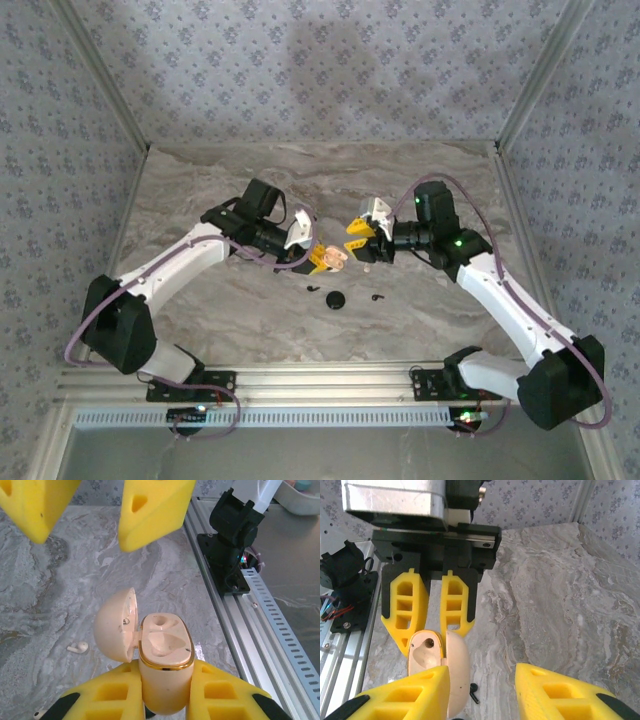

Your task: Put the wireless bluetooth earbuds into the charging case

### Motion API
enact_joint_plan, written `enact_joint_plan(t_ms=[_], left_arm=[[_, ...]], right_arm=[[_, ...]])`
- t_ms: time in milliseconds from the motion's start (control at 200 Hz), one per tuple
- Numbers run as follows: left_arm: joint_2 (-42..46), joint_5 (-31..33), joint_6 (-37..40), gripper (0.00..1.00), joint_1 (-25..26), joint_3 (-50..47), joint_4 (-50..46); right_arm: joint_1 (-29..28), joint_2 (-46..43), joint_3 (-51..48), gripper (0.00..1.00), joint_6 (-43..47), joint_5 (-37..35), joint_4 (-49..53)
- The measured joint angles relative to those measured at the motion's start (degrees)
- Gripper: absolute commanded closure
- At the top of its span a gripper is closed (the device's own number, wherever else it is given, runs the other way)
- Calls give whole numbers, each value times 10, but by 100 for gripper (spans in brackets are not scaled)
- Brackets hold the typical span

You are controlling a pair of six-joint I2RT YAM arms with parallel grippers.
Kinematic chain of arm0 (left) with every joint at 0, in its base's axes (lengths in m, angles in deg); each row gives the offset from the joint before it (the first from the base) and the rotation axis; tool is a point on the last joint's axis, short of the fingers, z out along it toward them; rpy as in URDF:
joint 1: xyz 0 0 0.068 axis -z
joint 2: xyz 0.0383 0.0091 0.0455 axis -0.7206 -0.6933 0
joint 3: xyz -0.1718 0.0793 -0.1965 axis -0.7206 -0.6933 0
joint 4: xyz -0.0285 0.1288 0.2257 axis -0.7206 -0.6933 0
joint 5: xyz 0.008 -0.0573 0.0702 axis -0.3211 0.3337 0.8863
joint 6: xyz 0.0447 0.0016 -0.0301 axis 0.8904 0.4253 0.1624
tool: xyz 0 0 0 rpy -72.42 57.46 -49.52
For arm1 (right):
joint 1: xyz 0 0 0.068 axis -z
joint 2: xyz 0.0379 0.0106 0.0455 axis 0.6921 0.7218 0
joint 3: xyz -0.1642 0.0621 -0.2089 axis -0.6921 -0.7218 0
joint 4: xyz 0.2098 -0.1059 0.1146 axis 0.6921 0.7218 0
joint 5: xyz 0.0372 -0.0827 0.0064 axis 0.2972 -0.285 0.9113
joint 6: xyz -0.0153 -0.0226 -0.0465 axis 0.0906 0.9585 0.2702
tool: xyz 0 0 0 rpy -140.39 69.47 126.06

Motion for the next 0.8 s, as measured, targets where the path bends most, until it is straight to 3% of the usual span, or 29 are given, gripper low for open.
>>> enact_joint_plan(t_ms=[440,799], left_arm=[[52,6,-172,85,-52,-163,263],[90,59,-304,86,-97,-291,478]], right_arm=[[13,5,1,56,-139,-68,17],[17,99,76,56,-259,-185,126]])
